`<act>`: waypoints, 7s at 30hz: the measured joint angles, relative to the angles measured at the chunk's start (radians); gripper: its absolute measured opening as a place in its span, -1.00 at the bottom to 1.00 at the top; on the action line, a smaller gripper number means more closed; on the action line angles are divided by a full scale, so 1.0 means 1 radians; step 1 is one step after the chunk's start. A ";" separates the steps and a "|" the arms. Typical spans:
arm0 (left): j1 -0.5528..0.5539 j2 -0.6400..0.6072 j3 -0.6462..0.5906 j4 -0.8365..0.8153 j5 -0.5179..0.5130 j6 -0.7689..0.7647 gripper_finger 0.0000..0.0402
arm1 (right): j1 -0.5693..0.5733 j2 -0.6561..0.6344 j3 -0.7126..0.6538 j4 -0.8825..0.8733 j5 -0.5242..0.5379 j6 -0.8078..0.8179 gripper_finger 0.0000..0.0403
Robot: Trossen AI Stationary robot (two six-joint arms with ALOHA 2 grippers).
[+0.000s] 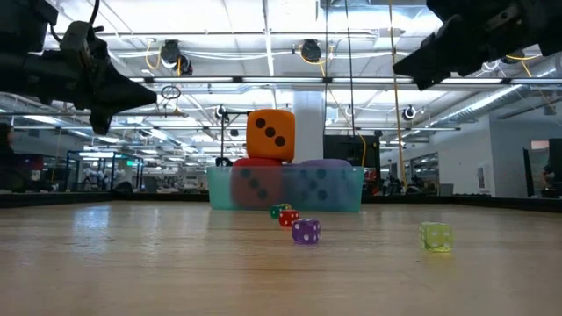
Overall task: Pick & Place Dice
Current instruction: Put the small light green dice into the blue bin
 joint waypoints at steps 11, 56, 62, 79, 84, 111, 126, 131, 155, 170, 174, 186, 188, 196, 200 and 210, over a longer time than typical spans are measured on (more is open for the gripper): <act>0.000 0.000 0.000 0.010 0.000 0.018 -0.84 | 0.115 0.221 0.056 0.036 0.104 0.126 -0.64; 0.001 0.000 -0.001 0.033 0.000 0.031 -0.84 | 0.387 0.910 0.237 0.415 0.101 0.243 -0.08; 0.001 0.000 -0.001 0.033 0.000 0.031 -0.84 | 0.420 0.922 0.237 0.381 0.131 0.264 -0.08; 0.001 0.000 -0.001 0.033 0.000 0.032 -0.84 | 0.403 1.016 0.237 0.497 0.154 0.327 -0.08; 0.001 0.000 -0.001 0.033 0.000 0.032 -0.84 | 0.404 1.023 0.237 0.500 0.161 0.367 -0.08; 0.001 0.000 -0.001 0.033 0.000 0.032 -0.84 | 0.408 1.027 0.236 0.572 0.136 0.298 -0.83; 0.001 0.000 -0.001 0.033 0.000 0.032 -0.84 | 0.323 0.748 0.211 0.605 0.044 0.125 -0.80; 0.001 0.000 -0.001 0.033 0.001 0.032 -0.84 | 0.257 0.495 0.192 0.459 0.045 0.041 -0.75; 0.001 0.000 -0.001 0.033 0.000 0.032 -0.84 | -0.113 -0.174 0.155 -0.136 -0.008 -0.054 -0.76; 0.001 0.000 -0.001 0.033 0.000 0.032 -0.84 | -0.277 -0.386 -0.015 -0.111 -0.058 0.016 -0.75; 0.001 0.000 -0.001 0.033 0.000 0.032 -0.84 | -0.281 -0.419 -0.098 -0.045 -0.057 0.032 -0.76; 0.001 0.000 -0.001 0.033 0.000 0.032 -0.84 | -0.281 -0.432 -0.302 0.152 -0.053 0.073 -0.77; 0.001 0.000 -0.001 0.033 0.000 0.032 -0.84 | -0.281 -0.432 -0.315 0.159 -0.053 0.074 -0.77; 0.001 0.000 -0.001 0.033 0.000 0.032 -0.84 | -0.281 -0.431 -0.337 0.170 -0.051 0.082 -0.77; 0.001 0.000 -0.001 0.033 0.000 0.032 -0.84 | -0.281 -0.431 -0.337 0.170 -0.052 0.077 -0.77; 0.001 0.000 -0.001 0.033 0.000 0.032 -0.84 | -0.301 -0.428 -0.337 0.178 -0.049 0.079 -0.76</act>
